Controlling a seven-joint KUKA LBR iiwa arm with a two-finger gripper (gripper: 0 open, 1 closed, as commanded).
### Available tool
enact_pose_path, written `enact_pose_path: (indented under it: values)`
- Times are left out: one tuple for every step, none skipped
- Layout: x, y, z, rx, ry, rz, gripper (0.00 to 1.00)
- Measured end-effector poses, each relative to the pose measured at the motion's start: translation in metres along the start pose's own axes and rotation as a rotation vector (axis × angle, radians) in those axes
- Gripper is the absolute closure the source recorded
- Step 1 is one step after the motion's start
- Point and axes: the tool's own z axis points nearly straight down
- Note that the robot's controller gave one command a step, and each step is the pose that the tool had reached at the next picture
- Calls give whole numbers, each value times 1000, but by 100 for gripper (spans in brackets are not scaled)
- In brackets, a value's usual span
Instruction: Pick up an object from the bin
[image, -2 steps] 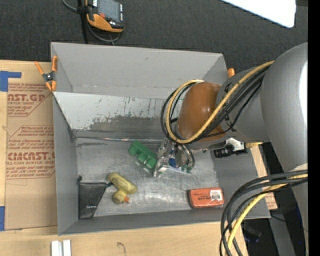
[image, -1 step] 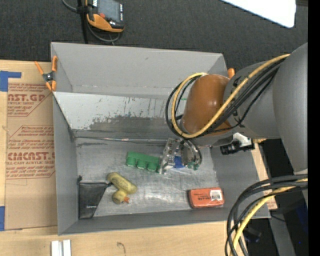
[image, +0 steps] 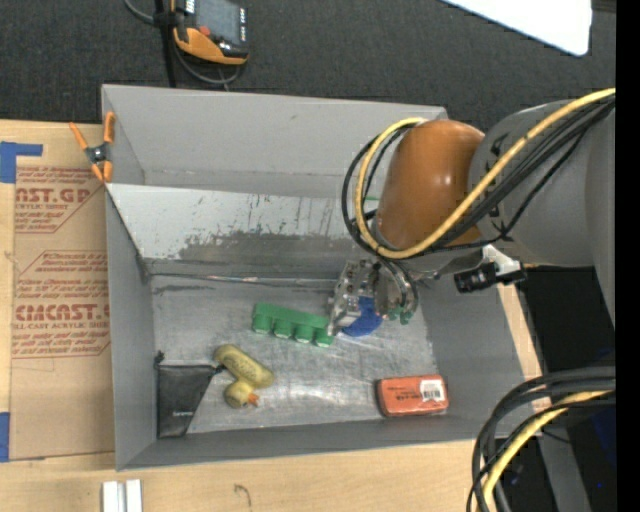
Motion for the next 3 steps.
enact_pose_path:
  values:
    - [-8,-1,83,2,4,-46,0]
    - [-11,0,78,0,-5,-46,100]
    - [-11,0,78,0,-5,-45,100]
